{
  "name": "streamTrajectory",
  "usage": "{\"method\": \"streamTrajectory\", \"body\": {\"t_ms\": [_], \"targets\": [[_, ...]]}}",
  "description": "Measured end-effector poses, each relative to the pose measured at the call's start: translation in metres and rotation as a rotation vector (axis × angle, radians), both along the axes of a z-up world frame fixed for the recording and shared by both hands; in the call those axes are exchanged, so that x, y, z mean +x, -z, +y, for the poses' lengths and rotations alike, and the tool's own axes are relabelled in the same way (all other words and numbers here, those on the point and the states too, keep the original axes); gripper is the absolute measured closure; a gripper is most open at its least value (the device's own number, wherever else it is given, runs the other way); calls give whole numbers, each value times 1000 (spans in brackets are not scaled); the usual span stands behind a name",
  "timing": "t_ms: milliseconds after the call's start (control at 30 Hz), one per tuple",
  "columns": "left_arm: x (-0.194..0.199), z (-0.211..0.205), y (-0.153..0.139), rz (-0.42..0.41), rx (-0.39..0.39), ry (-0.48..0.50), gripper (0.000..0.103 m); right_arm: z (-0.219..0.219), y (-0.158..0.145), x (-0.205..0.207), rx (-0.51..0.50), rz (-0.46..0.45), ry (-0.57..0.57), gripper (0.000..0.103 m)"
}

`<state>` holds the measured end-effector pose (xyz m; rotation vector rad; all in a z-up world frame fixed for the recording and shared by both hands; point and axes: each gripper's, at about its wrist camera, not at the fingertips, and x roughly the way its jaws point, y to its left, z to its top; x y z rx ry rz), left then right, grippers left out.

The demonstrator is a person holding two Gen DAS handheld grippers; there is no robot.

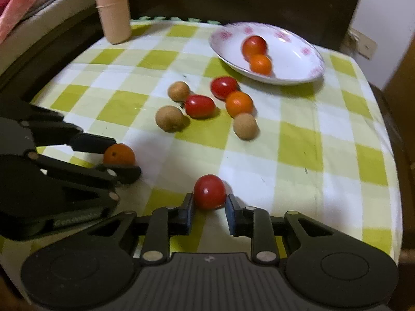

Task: Organize fruits
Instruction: 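Grasp a red cherry tomato with the right tool, then carry the tangerine with the left tool while the right tool carries the cherry tomato to the bowl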

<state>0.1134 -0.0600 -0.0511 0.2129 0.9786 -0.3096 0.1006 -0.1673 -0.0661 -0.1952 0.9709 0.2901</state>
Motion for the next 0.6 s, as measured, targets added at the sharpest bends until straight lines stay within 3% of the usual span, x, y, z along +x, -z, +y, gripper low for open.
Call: {"method": "streamTrajectory", "body": {"t_ms": [167, 367, 600], "targets": [[-6, -2, -1, -2, 23, 6, 64, 5, -7, -6, -53, 25, 33, 79], [-1, 8, -18, -13, -83, -34, 64, -5, -26, 0, -17, -9, 64, 79], [21, 1, -27, -18, -150, -55, 64, -22, -37, 27, 52, -27, 92, 79]]}}
